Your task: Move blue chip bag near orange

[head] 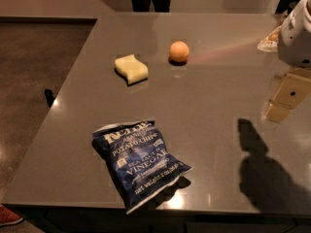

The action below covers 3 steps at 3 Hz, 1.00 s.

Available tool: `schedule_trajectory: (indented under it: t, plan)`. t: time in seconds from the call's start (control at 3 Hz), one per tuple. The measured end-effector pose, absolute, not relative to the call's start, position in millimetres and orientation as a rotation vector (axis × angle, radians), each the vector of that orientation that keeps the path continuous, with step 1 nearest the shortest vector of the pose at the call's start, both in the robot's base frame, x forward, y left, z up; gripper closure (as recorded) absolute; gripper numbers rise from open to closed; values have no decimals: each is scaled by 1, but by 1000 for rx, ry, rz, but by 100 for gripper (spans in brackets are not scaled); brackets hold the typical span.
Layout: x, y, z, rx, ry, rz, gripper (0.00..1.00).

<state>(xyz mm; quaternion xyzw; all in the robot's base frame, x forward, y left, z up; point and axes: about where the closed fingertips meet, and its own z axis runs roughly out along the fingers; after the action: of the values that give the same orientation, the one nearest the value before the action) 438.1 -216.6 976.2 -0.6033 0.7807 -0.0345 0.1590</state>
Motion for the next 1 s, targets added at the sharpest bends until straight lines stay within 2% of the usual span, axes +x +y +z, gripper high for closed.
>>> schedule_trajectory:
  t: [0.67,1.0]
  plan:
    - [432,-211,972,-1700,2203,-39,0]
    - [419,-202,956,-1680,2177,83,0]
